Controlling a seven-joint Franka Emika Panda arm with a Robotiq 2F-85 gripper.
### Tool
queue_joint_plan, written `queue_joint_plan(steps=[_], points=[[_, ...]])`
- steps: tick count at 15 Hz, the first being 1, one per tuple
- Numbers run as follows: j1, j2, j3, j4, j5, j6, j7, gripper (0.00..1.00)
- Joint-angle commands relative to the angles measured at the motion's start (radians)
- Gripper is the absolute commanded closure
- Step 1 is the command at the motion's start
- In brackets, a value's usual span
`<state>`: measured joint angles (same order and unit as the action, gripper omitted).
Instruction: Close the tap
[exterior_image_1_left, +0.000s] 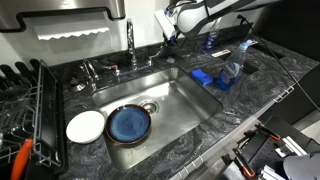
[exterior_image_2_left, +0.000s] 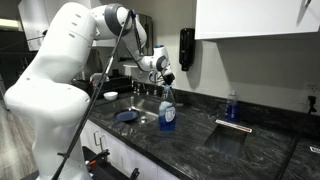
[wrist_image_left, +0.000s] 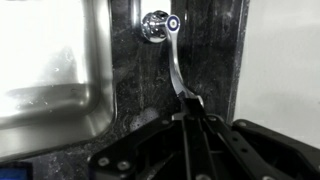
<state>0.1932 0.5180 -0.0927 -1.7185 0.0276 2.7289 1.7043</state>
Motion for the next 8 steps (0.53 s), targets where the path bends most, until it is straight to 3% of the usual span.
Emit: queue_joint_plan(steps=[1, 5, 8], points=[[-0.046, -0.074, 0.057, -0.006, 0.048, -0.218, -0.114, 1.0], [-0.05, -0.112, 0.058, 0.013, 0.038, -0.425, -0.159, 1.0], [-0.046, -0.132, 0.054, 0.011, 0.023, -0.494, -0.162, 1.0]])
